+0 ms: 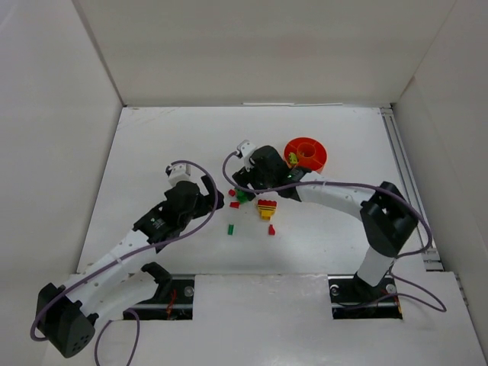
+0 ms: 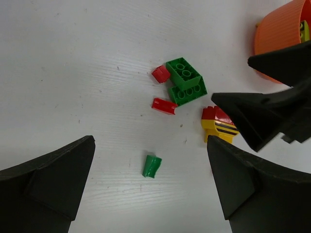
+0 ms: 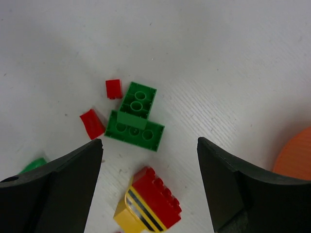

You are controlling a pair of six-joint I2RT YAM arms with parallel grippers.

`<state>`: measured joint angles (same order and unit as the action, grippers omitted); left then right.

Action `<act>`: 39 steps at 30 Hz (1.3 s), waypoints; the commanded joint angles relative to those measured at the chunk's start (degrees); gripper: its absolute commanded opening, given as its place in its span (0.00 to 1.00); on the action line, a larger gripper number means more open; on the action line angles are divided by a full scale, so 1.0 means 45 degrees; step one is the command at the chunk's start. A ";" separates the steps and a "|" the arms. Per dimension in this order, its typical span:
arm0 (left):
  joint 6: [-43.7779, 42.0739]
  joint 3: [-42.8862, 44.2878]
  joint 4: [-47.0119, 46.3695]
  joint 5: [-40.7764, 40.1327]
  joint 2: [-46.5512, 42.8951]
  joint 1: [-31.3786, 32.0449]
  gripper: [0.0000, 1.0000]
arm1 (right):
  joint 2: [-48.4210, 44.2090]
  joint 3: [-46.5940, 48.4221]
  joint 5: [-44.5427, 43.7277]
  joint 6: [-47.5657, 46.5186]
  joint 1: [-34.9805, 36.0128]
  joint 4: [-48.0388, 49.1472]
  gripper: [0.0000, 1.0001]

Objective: Sort the legos into containers by color

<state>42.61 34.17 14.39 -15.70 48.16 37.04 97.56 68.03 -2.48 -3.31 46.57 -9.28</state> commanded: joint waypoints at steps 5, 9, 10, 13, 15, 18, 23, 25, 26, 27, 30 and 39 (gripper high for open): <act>-0.0192 -0.0211 -0.0640 0.0539 -0.0292 -0.0027 1.00 | 0.1834 0.2049 -0.0074 0.0814 0.0257 0.0286 0.83; -0.0309 -0.0211 -0.0757 0.0834 0.0097 -0.0027 1.00 | 0.2420 0.2324 -0.0190 0.1067 0.0375 0.0284 0.79; -0.0309 -0.0211 -0.0757 0.0834 0.0098 -0.0027 1.00 | 0.2596 0.2324 -0.0191 0.1068 0.0375 0.0284 0.79; -0.0309 -0.0211 -0.0757 0.0950 0.0215 -0.0027 1.00 | 0.2734 0.2324 -0.0347 0.0894 0.0375 0.0284 0.75; -0.0426 -0.0211 -0.0873 0.0951 0.0215 -0.0027 1.00 | 0.2889 0.2324 -0.0347 0.0737 0.0375 0.0284 0.68; -0.0426 -0.0211 -0.0874 0.0951 0.0215 -0.0027 1.00 | 0.3027 0.2324 -0.0015 0.0599 0.0375 0.0284 0.61; -0.0426 -0.0211 -0.0874 0.0951 0.0098 -0.0027 1.00 | 0.3301 0.2441 0.0102 0.0482 0.0375 0.0284 0.60; -0.0426 -0.0327 -0.0874 0.0951 0.0098 -0.0027 1.00 | 0.3438 0.2441 0.0218 0.0482 0.0375 0.0284 0.58; -0.0426 -0.0328 -0.0874 0.0951 0.0098 -0.0027 1.00 | 0.3438 0.2441 0.0219 0.0482 0.0375 0.0284 0.58; -0.0426 -0.0328 -0.0874 0.0951 0.0098 -0.0027 1.00 | 0.3573 0.2441 0.0219 0.0482 0.0375 0.0284 0.56; -0.0309 -0.0328 -0.0874 0.0951 0.0098 -0.0027 1.00 | 0.3574 0.2441 0.0219 0.0482 0.0375 0.0284 0.49; -0.0192 -0.0446 -0.0757 0.0951 -0.0156 -0.0027 1.00 | 0.3457 0.2441 0.0356 0.0366 0.0375 0.0167 0.22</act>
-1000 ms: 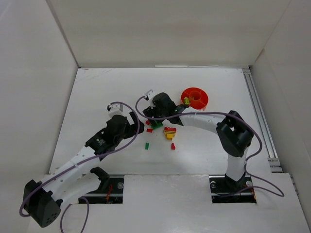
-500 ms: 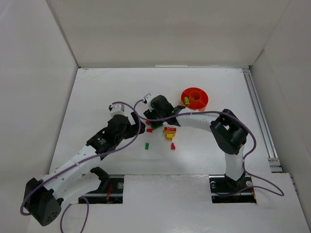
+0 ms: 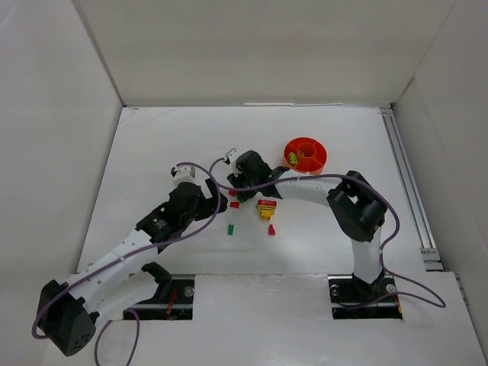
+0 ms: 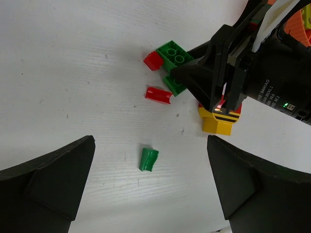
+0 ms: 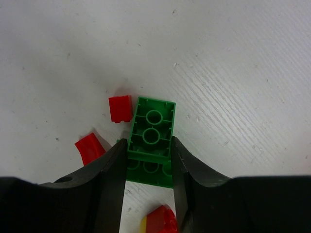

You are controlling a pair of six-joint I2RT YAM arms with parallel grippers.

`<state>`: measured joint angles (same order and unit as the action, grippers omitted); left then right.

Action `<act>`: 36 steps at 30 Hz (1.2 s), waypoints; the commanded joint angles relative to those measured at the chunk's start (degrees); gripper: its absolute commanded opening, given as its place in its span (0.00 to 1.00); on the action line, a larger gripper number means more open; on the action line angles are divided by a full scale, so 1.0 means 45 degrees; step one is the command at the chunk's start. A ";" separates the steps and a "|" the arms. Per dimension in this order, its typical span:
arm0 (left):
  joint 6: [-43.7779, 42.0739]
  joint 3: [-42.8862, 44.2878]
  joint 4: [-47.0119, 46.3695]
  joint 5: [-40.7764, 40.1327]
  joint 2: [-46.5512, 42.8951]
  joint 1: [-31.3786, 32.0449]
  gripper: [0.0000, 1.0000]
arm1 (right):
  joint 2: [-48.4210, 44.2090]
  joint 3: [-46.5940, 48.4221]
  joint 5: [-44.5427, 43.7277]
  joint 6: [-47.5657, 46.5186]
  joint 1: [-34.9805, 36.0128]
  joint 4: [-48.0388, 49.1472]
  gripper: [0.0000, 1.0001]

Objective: Sort the legos into containers by color

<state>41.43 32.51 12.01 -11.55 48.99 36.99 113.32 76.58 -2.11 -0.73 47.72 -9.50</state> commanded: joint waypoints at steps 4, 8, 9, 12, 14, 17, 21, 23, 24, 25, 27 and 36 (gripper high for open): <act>0.0071 -0.0076 -0.0228 0.0028 -0.0340 -0.0018 1.00 | -0.0473 0.0542 0.0546 -0.0208 0.0117 0.0216 0.18; 0.0071 -0.0076 -0.0228 0.0028 -0.0340 -0.0018 1.00 | -0.1797 0.0211 0.0315 -0.0208 0.0117 0.0099 0.17; 0.0071 -0.0076 -0.0228 0.0028 -0.0340 -0.0018 1.00 | -0.2112 0.0094 0.0158 -0.0344 0.0117 0.0099 0.17; 0.0071 0.0041 -0.0228 0.0028 -0.0340 -0.0018 1.00 | -0.3534 -0.0433 -0.0291 -0.0345 -0.0194 -0.0037 0.17; 0.0071 0.0041 -0.0344 0.0028 -0.0224 -0.0018 1.00 | -0.4260 -0.0765 -0.0293 -0.0345 -0.0758 -0.0038 0.17; -0.0046 0.0157 -0.0481 0.0028 -0.0106 -0.0018 1.00 | -0.5530 -0.1353 -0.0643 -0.0345 -0.1523 -0.0876 0.17; -0.0162 0.0275 -0.0636 0.0028 0.0382 -0.0135 1.00 | -0.6820 -0.2094 -0.1795 -0.0228 -0.2886 -0.2086 0.17; -0.0164 0.0410 -0.0773 0.0028 0.0810 -0.0135 1.00 | -0.7348 -0.2347 -0.2166 -0.0111 -0.3299 -0.2926 0.17; -0.0299 0.0412 -0.0774 0.0028 0.0812 -0.0135 1.00 | -0.7466 -0.2349 -0.2458 -0.0111 -0.3494 -0.3199 0.17; -0.0300 0.0528 -0.0910 0.0028 0.1005 -0.0135 1.00 | -0.7602 -0.2349 -0.2461 -0.0111 -0.3883 -0.3647 0.18; -0.0300 0.0664 -0.0911 0.0028 0.1183 -0.0135 1.00 | -0.7603 -0.2349 -0.2461 -0.0111 -0.4256 -0.4059 0.18; -0.0418 0.0802 -0.1028 0.0145 0.1593 -0.0135 1.00 | -0.6180 -0.1081 -0.2207 -0.0892 -0.5057 -0.4940 0.18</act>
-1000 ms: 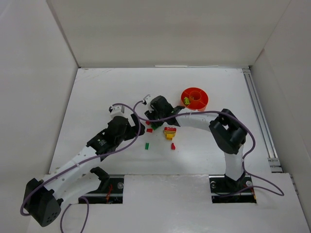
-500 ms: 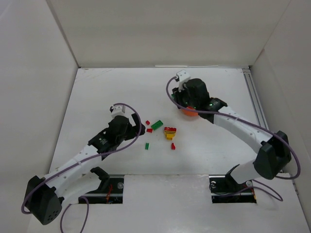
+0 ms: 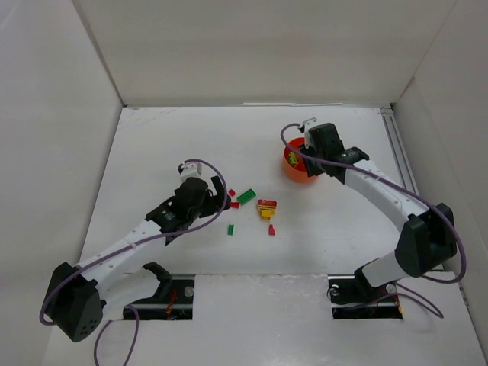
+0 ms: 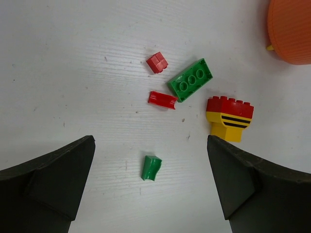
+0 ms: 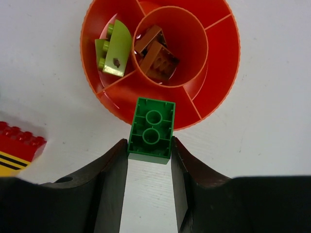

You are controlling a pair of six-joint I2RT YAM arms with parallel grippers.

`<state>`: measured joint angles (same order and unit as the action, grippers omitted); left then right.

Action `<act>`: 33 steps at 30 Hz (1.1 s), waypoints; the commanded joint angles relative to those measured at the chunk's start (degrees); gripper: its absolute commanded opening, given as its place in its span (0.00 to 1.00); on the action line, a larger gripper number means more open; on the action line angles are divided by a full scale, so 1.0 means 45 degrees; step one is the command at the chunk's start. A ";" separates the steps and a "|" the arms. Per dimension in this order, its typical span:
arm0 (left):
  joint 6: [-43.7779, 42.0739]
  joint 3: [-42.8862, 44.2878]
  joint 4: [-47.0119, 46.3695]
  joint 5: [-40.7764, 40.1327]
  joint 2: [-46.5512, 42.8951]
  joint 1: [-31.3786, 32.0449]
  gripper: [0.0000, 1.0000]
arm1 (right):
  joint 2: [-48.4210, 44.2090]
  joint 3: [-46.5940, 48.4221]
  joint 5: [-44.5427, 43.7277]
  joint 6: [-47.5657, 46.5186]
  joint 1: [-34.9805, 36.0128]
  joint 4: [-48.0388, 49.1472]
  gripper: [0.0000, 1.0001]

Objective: Sort the legos into containers by color

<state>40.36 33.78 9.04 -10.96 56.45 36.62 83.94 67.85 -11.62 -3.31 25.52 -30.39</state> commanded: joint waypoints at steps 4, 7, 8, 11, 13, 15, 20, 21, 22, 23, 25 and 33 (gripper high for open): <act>-0.0180 0.0521 -0.0368 0.0014 -0.0063 -0.0052 1.00 | 0.0897 0.1365 -0.0094 -0.0319 -0.0124 -0.0414 0.18; -0.0180 0.0521 -0.0252 0.0014 -0.0063 -0.0052 1.00 | 0.1189 0.1521 -0.0095 -0.0319 -0.0124 -0.0297 0.19; -0.0180 0.0521 -0.0251 0.0014 -0.0063 -0.0052 1.00 | 0.1364 0.1523 -0.0094 -0.0319 -0.0240 -0.0297 0.19; -0.0180 0.0521 -0.0251 0.0014 -0.0063 -0.0052 1.00 | 0.1676 0.1816 -0.0094 -0.0319 -0.0241 -0.0432 0.22; -0.0180 0.0521 -0.0251 0.0014 0.0053 -0.0052 1.00 | 0.1874 0.1972 -0.0094 -0.0319 -0.0241 -0.0569 0.24; -0.0180 0.0521 -0.0251 0.0014 0.0054 -0.0052 1.00 | 0.2165 0.2205 -0.0210 -0.0202 -0.0357 -0.0686 0.27; -0.0180 0.0521 -0.0251 0.0014 0.0054 -0.0052 1.00 | 0.2284 0.2460 -0.0211 -0.0084 -0.0358 -0.1000 0.32; -0.0180 0.0521 -0.0251 0.0014 0.0054 -0.0052 1.00 | 0.2284 0.2576 -0.0211 -0.0084 -0.0358 -0.1155 0.32; -0.0180 0.0521 -0.0251 0.0014 0.0054 -0.0052 1.00 | 0.2284 0.2577 -0.0211 -0.0084 -0.0358 -0.1272 0.32; -0.0180 0.0521 -0.0251 0.0014 0.0054 -0.0052 1.00 | 0.2284 0.2577 -0.0211 0.0032 -0.0358 -0.1274 0.32; -0.0180 0.0521 -0.0251 0.0014 0.0054 -0.0052 1.00 | 0.2284 0.2713 -0.0075 0.0033 -0.0358 -0.1544 0.32; -0.0180 0.0521 -0.0367 0.0014 0.0054 -0.0052 1.00 | 0.2147 0.3514 0.0977 -0.0688 -0.0475 -0.2581 0.32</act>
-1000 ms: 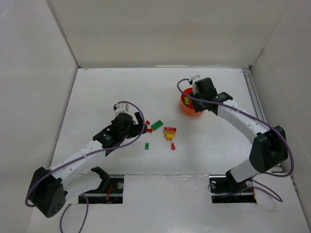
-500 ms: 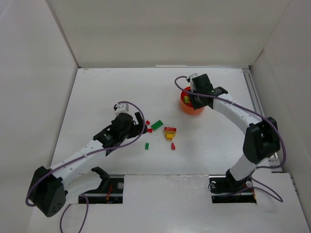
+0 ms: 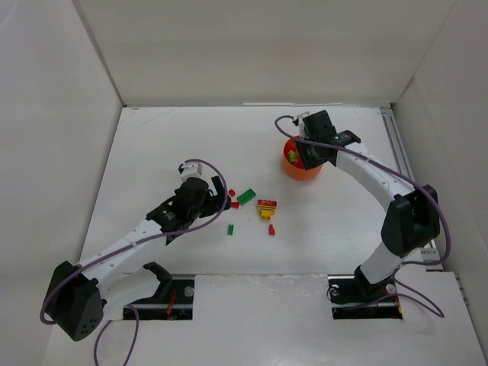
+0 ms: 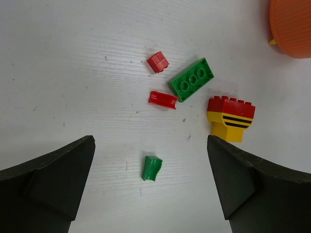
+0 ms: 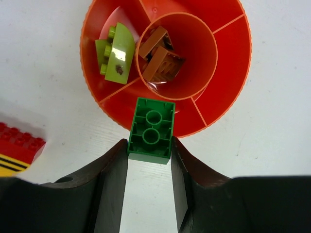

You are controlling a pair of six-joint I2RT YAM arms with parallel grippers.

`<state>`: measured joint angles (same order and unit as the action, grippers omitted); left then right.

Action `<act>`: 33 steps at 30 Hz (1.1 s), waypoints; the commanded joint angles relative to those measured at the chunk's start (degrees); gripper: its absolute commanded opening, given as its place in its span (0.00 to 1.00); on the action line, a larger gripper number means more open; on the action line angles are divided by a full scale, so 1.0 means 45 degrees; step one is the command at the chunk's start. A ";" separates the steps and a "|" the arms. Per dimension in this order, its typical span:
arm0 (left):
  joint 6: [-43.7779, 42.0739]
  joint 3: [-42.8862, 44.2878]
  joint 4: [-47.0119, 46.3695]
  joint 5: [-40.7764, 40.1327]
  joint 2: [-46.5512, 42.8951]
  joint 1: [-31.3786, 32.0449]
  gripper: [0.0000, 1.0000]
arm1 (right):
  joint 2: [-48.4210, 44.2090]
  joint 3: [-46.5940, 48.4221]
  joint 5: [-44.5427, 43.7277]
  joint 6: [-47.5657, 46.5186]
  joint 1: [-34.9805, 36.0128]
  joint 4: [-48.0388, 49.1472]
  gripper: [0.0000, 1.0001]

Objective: Sort the legos into containers by color

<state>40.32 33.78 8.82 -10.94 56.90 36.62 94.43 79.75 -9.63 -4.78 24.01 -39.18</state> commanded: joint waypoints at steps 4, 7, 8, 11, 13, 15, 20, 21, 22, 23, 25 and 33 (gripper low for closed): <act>-0.0170 0.0521 -0.0319 0.0009 -0.0048 -0.0052 1.00 | 0.0089 0.1594 0.1277 -0.0949 -0.0257 -0.1566 0.32; -0.0170 0.0521 -0.0436 0.0009 -0.0165 -0.0052 1.00 | 0.0226 0.1945 0.1591 -0.1086 -0.0511 -0.1743 0.33; -0.0170 0.0521 -0.0436 0.0009 -0.0165 -0.0052 1.00 | 0.0381 0.1947 0.1747 -0.1087 -0.0511 -0.1878 0.35; -0.0287 0.0521 -0.0436 0.0009 -0.0165 -0.0052 1.00 | 0.0693 0.2259 0.1925 -0.1204 -0.0628 -0.1997 0.37; -0.0287 0.0521 -0.0436 0.0009 -0.0165 -0.0052 1.00 | 0.0849 0.2609 0.1925 -0.1340 -0.0628 -0.2269 0.39; -0.0287 0.0521 -0.0436 0.0009 -0.0165 -0.0052 1.00 | 0.1007 0.2727 0.1808 -0.1476 -0.0628 -0.2270 0.39; -0.0287 0.0404 -0.0554 0.0009 -0.0165 -0.0052 1.00 | 0.1378 0.2962 0.1671 -0.1478 -0.0746 -0.2387 0.38; -0.0403 0.0404 -0.0554 0.0009 -0.0165 -0.0052 1.00 | 0.1533 0.3078 0.1671 -0.1478 -0.0746 -0.2387 0.38; -0.0404 0.0404 -0.0554 0.0009 -0.0165 -0.0052 1.00 | 0.1534 0.3080 0.1555 -0.1478 -0.0746 -0.2387 0.36; -0.0404 0.0404 -0.0554 0.0009 -0.0165 -0.0052 1.00 | 0.1650 0.3234 0.1554 -0.1323 -0.0746 -0.2387 0.36; -0.0404 0.0404 -0.0554 0.0009 -0.0165 -0.0052 1.00 | 0.1768 0.3236 0.1204 -0.1128 -0.0746 -0.2503 0.36; -0.0404 0.0404 -0.0554 0.0009 -0.0165 -0.0052 1.00 | 0.1652 0.3119 0.1065 -0.0736 -0.0746 -0.2387 0.45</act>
<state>39.24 33.78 8.29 -10.94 56.90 36.62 102.63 91.50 -3.90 -9.19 21.02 -49.95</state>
